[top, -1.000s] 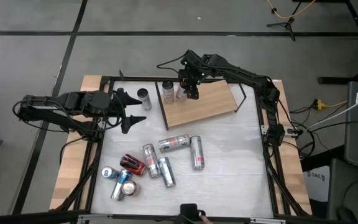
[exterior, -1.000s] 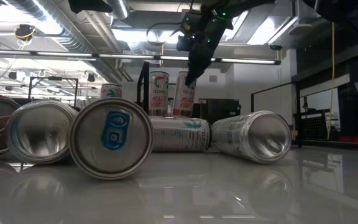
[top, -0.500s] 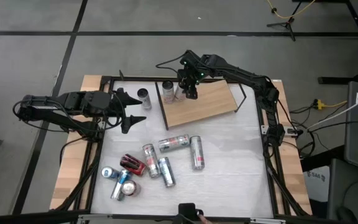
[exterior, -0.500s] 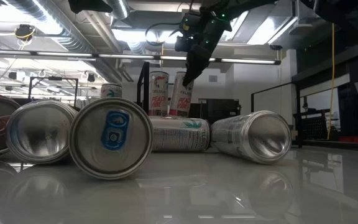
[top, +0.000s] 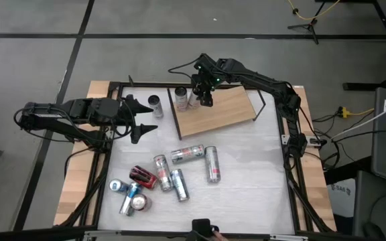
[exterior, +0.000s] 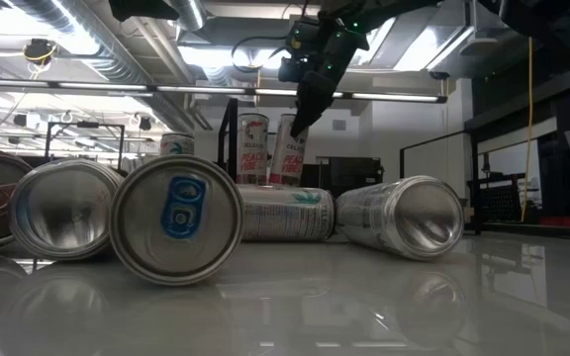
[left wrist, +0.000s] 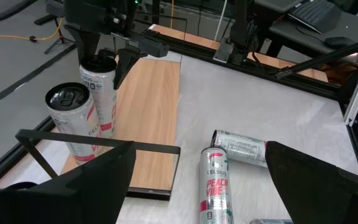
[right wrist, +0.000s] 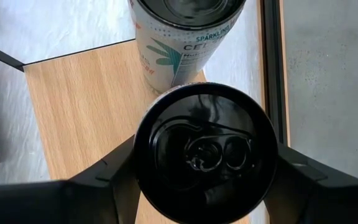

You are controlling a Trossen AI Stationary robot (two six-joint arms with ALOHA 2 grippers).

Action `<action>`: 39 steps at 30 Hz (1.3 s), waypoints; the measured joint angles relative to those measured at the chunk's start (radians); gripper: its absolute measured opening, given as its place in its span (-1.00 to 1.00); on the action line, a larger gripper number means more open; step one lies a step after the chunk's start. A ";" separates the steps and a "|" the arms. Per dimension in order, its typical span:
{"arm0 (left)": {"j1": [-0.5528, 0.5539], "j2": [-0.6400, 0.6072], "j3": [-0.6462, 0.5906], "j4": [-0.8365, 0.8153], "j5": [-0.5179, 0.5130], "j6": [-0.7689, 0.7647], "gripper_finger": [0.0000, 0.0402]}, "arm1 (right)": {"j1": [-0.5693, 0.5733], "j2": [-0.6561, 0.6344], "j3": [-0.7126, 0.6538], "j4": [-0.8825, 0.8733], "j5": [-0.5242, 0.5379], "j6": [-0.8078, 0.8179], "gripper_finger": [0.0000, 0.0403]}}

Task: Place canned beverage on shelf
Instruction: Put the white pink soda can on the shelf aligned with the other white pink soda can, then put the white pink soda can on the shelf aligned with the other white pink soda cans

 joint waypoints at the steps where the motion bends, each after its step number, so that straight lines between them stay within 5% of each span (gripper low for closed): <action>1: 0.000 0.000 0.000 0.000 0.000 0.000 0.75 | 0.000 0.000 0.000 0.000 0.000 0.000 0.22; 15: 0.000 0.000 0.000 0.000 0.000 0.000 0.75 | 0.000 0.000 0.000 0.018 0.000 0.000 0.65; 29: 0.000 0.000 0.000 0.001 0.000 0.006 0.75 | 0.000 -0.005 0.000 -0.002 0.002 0.000 0.62; 39: 0.000 0.000 0.000 0.026 0.000 0.005 0.75 | 0.000 -0.086 0.000 -0.047 0.145 0.000 0.61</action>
